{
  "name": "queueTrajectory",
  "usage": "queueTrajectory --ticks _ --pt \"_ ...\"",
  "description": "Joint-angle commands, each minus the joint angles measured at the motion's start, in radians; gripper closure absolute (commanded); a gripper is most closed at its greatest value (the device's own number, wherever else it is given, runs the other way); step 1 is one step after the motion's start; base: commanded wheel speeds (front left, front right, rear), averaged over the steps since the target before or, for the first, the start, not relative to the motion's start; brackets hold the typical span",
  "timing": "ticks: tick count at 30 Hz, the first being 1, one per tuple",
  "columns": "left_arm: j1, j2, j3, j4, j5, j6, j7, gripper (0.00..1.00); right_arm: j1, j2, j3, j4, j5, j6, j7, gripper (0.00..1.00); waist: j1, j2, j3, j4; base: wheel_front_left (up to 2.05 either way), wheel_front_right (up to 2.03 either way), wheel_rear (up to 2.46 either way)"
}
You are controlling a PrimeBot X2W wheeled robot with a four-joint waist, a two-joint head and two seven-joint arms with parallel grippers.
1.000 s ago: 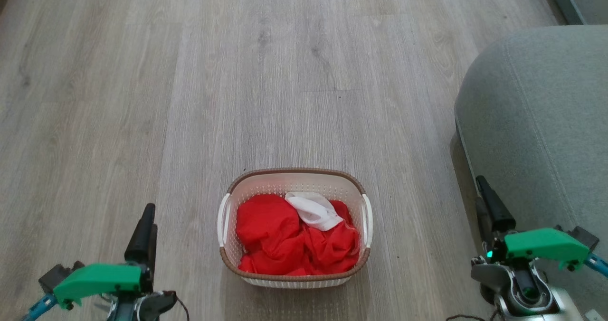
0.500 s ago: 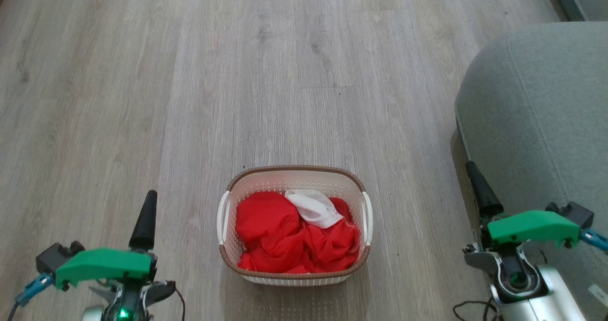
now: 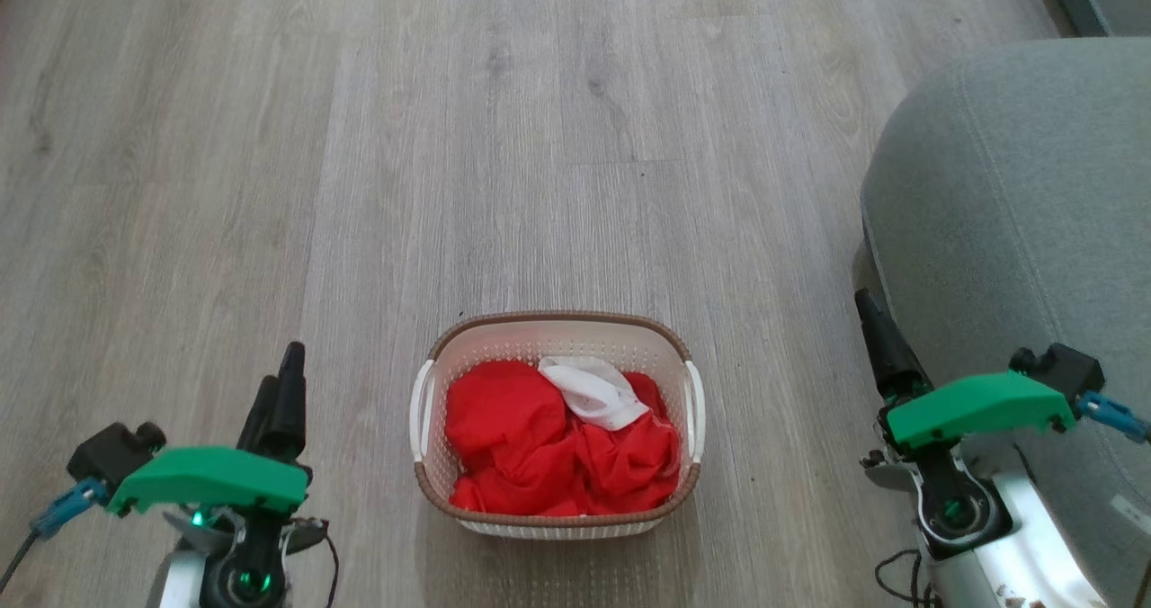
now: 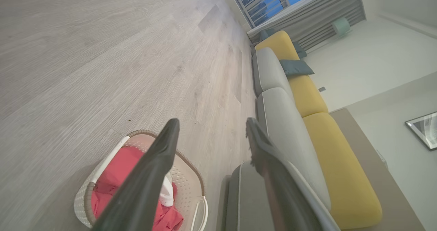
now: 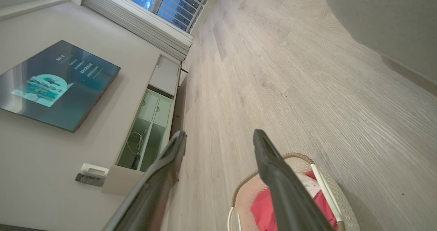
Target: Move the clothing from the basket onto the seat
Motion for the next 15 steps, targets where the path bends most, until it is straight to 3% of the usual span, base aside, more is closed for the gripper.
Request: queueTrajectory --ticks 1,15 --pt "-0.066 0.024 0.01 -0.025 0.04 -0.005 -0.015 0.0 -0.072 -0.016 0.017 -0.024 -0.033 0.0 -0.015 0.0 0.0 0.0 0.001 0.0 0.0 0.0 0.0" --pt "-0.112 0.033 0.008 -0.009 0.275 -0.006 -0.056 0.0 -0.14 -0.026 0.078 0.023 -0.211 0.0 -0.056 0.0 0.0 0.0 0.015 -0.002 0.0 0.0 0.0"
